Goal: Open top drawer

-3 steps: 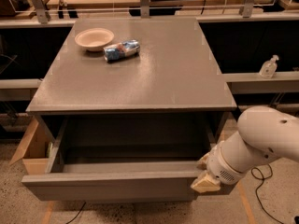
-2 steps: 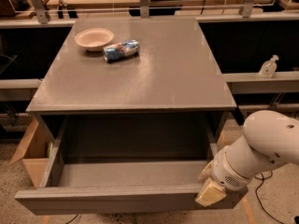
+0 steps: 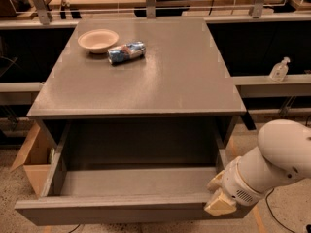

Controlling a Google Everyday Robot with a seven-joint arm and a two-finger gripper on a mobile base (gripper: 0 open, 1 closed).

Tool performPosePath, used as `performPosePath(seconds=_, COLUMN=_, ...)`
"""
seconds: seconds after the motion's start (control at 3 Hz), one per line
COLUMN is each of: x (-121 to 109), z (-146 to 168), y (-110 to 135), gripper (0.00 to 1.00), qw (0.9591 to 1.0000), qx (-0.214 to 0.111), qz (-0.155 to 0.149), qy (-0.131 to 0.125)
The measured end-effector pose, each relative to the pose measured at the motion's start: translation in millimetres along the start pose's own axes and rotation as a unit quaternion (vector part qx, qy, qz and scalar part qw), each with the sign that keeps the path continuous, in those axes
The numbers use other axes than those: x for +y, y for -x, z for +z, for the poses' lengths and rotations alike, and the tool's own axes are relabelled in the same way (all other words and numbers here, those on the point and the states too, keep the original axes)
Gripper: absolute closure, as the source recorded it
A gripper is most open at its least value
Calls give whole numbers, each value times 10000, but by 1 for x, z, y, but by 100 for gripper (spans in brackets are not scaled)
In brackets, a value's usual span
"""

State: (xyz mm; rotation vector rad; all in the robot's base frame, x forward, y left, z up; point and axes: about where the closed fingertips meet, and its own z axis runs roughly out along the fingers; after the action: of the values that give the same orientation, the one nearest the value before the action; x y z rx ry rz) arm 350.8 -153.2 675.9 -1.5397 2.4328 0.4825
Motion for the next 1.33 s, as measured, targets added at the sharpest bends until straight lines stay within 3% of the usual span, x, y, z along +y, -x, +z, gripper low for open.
performPosePath(seconds=0.33, x=1, z=0, y=0, gripper=82, qw=10000, qx=6, qz=-9, qy=-4)
performPosePath(seconds=1.33, x=3, z=-5, y=2, gripper=12, qw=10000, qx=2, qz=-77, qy=-16)
